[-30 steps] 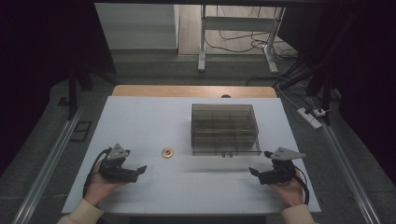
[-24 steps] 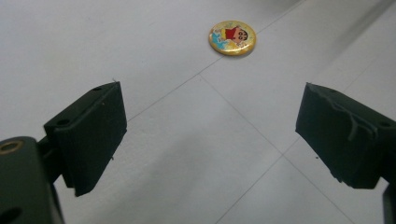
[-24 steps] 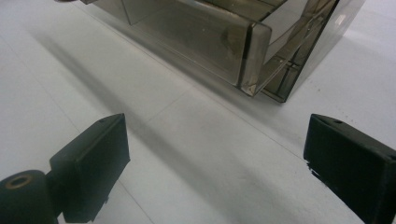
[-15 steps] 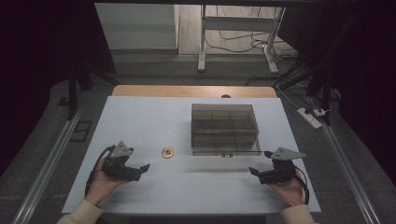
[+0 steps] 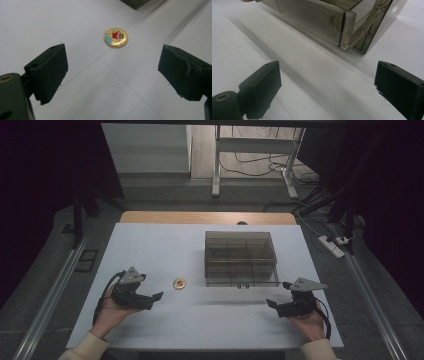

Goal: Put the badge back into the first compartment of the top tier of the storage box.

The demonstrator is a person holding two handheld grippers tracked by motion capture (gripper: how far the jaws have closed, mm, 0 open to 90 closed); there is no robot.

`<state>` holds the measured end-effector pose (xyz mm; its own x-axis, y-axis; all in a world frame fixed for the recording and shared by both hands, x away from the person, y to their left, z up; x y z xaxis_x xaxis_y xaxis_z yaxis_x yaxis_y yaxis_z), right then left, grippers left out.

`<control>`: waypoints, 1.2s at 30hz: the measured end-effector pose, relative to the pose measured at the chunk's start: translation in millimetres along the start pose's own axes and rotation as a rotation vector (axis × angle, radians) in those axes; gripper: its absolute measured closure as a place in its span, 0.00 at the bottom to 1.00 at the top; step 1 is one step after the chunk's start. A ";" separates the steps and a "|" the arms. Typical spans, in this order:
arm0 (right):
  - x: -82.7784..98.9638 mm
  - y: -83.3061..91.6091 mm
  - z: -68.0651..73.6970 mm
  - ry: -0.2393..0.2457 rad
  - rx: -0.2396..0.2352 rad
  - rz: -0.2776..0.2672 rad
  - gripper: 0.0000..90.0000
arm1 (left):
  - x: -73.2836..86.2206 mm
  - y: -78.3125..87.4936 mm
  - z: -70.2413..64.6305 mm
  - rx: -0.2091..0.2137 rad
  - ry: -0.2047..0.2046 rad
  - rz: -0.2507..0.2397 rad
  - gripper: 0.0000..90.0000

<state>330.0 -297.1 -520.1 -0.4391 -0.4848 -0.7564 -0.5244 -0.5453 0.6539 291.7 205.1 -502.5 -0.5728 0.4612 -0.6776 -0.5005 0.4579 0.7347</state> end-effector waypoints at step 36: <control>0.5 -0.1 -0.9 -0.011 -0.008 -0.001 0.07 | -49.9 -20.2 -4.4 0.050 -0.060 0.037 0.11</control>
Point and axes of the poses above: each handheld gripper's, and its own axes: y roughly backward along the jaws, x roughly out of its underside, z roughly to its left, the point moved 2 cm from there along -y, roughly forward along the jaws, and after that the axes turned 5 degrees about z, right-handed, at the moved point
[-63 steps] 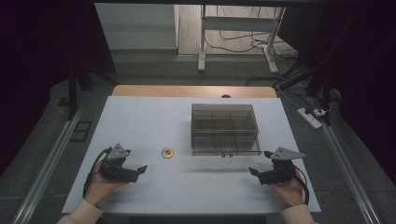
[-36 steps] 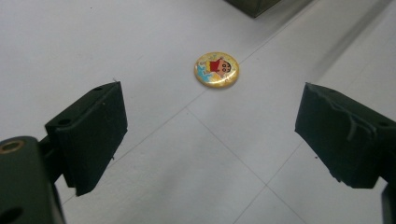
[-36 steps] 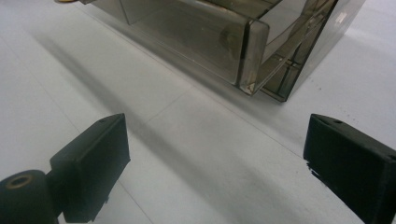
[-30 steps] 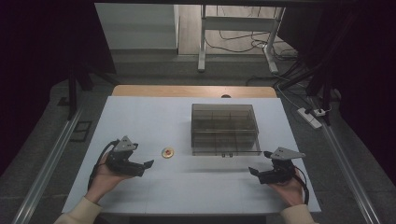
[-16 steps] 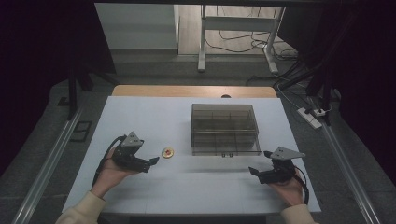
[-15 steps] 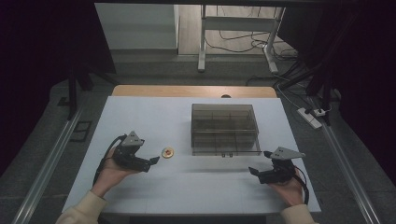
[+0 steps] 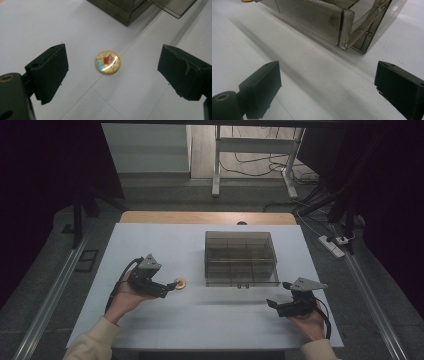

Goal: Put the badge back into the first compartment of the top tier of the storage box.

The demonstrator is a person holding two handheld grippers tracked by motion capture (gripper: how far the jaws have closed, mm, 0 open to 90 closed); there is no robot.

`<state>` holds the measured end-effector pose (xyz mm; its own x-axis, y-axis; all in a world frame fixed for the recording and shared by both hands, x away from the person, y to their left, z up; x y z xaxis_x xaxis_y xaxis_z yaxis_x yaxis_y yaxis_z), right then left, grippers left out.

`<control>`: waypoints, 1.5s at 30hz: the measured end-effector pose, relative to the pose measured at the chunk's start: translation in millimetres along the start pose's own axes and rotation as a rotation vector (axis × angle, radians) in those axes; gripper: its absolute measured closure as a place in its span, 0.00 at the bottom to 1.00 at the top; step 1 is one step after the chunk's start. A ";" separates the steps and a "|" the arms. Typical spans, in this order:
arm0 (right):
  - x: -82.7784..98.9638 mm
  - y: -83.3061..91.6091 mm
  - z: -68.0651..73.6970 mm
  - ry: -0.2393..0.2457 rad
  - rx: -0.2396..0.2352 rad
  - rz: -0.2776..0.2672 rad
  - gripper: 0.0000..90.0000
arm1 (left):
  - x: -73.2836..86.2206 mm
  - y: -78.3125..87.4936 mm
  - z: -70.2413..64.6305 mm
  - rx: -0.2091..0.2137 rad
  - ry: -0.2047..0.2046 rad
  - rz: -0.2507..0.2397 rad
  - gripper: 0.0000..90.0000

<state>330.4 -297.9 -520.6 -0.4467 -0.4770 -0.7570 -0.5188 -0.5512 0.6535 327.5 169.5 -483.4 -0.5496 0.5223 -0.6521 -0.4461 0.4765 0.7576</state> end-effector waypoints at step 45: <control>2.1 -0.2 -0.6 0.002 -0.008 -0.004 0.07 | -28.4 -51.6 11.4 0.065 -0.036 0.149 0.13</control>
Point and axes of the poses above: each handheld gripper's, and its own axes: y roughly backward along the jaws, x roughly out of its underside, z roughly to its left, the point moved 2 cm from there along -y, roughly forward along the jaws, and after that the axes turned 5 degrees about z, right-handed, at the moved point
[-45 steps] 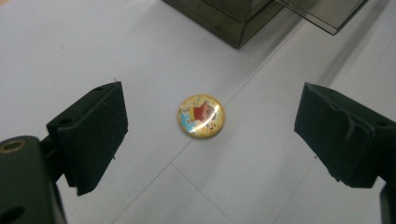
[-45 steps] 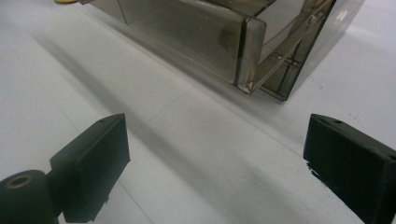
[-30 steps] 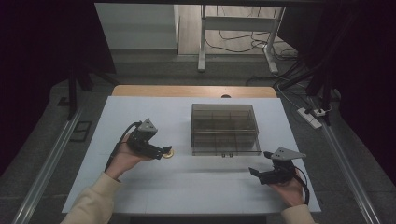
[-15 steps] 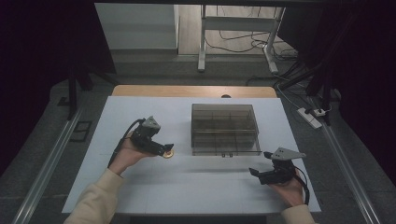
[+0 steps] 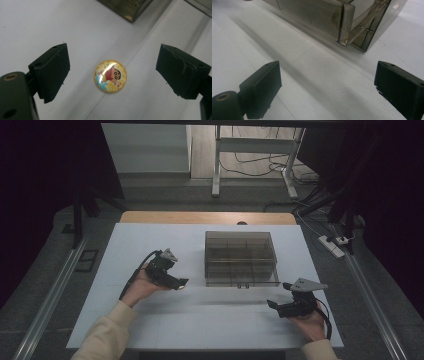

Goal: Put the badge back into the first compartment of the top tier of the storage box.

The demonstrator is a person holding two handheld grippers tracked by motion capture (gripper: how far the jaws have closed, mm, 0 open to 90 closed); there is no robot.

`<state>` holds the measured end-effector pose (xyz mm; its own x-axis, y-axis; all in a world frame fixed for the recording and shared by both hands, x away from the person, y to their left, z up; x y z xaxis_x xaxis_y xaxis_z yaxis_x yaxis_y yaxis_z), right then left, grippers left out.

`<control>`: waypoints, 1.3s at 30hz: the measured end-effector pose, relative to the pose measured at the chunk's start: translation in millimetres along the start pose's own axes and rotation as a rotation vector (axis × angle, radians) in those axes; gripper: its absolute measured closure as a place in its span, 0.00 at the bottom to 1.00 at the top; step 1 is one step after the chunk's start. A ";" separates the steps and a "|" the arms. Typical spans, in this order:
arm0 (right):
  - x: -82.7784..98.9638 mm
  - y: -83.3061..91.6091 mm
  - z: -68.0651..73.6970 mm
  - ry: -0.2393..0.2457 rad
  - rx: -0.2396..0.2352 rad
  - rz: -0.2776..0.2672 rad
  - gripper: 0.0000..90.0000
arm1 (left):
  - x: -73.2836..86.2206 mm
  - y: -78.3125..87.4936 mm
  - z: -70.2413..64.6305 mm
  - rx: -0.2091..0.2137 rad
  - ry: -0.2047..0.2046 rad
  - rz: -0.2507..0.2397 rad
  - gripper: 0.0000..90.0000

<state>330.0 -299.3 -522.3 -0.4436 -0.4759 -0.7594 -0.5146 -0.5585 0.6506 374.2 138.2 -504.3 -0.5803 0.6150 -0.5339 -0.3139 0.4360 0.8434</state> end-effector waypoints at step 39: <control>2.3 -4.5 0.3 0.005 -0.010 0.037 0.07 | 2.1 -31.5 2.7 -0.012 -0.024 0.137 0.18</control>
Point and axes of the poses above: each handheld gripper's, and its own axes: y roughly backward along the jaws, x roughly out of its underside, z roughly to its left, the point moved 2 cm from there along -y, roughly forward along the jaws, and after that the axes turned 5 degrees about z, right-handed, at the moved point
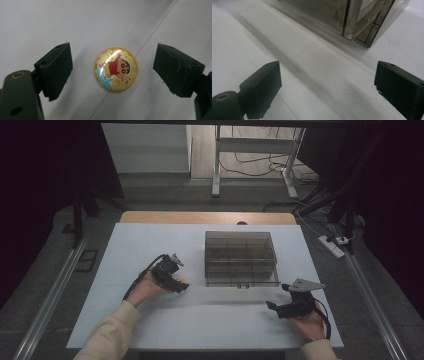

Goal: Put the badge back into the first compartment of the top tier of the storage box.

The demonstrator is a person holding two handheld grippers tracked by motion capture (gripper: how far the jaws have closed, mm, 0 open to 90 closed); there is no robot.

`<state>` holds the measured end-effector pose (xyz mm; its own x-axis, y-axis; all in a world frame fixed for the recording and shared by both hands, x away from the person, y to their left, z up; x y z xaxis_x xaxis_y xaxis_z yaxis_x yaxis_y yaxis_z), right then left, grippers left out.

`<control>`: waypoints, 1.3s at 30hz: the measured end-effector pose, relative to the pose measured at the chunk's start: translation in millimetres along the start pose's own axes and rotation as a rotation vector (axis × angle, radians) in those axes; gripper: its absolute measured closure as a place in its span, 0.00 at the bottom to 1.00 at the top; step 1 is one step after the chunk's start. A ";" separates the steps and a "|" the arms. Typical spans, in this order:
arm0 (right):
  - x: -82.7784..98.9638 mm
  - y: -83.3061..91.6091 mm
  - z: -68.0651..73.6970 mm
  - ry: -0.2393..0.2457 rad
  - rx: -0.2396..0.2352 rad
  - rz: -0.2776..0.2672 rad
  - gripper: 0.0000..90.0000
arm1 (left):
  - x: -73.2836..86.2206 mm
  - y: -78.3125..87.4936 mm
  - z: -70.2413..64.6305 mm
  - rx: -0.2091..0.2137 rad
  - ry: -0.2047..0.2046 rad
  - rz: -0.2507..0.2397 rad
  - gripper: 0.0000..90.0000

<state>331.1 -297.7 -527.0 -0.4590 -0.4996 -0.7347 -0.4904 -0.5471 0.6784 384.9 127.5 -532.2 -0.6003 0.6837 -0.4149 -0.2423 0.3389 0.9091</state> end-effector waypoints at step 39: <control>0.4 -1.1 0.3 0.006 -0.002 0.018 0.07 | 3.3 -3.0 -3.0 0.026 -0.077 0.063 0.52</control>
<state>331.2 -297.0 -528.0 -0.4636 -0.5133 -0.7222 -0.4805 -0.5392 0.6917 381.3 126.8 -536.1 -0.5534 0.7512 -0.3598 -0.1856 0.3099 0.9325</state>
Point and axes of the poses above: each handheld gripper's, and its own axes: y roughly backward along the jaws, x roughly out of its underside, z roughly to its left, the point moved 2 cm from there along -y, roughly forward along the jaws, and after that the axes turned 5 degrees about z, right-handed, at the moved point
